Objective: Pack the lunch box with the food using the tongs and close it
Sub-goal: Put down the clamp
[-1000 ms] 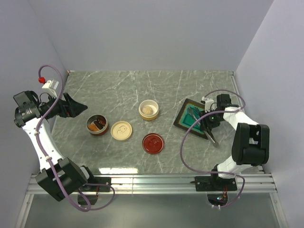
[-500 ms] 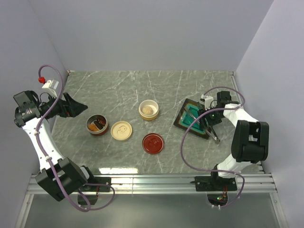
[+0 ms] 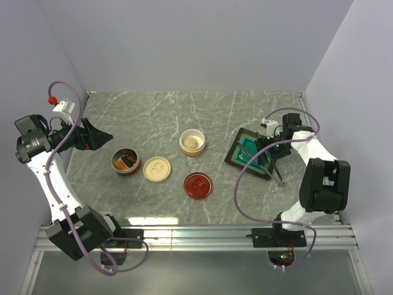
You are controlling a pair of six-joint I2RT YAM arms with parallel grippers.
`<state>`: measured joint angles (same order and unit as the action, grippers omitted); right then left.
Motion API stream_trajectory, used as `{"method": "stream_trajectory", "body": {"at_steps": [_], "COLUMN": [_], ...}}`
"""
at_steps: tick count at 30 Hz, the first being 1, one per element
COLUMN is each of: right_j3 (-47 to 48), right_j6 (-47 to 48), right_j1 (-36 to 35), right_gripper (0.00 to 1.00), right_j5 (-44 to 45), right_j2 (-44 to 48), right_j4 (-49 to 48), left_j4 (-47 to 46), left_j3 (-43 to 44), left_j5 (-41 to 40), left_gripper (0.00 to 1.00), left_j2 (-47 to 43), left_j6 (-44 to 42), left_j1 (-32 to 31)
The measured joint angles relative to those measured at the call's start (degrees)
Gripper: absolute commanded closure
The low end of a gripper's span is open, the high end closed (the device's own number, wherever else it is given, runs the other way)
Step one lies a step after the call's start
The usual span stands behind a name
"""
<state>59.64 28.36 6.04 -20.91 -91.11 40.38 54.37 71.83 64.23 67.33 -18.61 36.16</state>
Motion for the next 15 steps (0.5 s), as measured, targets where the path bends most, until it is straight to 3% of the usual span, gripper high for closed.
{"method": "stream_trajectory", "body": {"at_steps": [1, 11, 15], "right_j3": [0.5, 13.8, 14.5], "right_j6": [0.0, -1.0, -0.3], "right_j1": [0.0, -1.6, -10.6], "right_gripper": [0.01, 0.00, 0.01], "right_j5": [0.2, -1.4, -2.8], "right_j2": [0.8, 8.8, 12.9], "right_j4": [0.7, 6.9, 8.9], "left_j4": [0.3, 5.1, 9.6], "left_j3": [0.3, 3.3, 3.4], "left_j5": [0.0, -1.2, -1.6], "left_gripper": [0.01, 0.01, 0.01], "left_j2": [0.0, 1.3, 2.7], "left_j6": [-0.2, -4.6, -9.5], "left_j1": [0.0, 0.0, 0.0]}}
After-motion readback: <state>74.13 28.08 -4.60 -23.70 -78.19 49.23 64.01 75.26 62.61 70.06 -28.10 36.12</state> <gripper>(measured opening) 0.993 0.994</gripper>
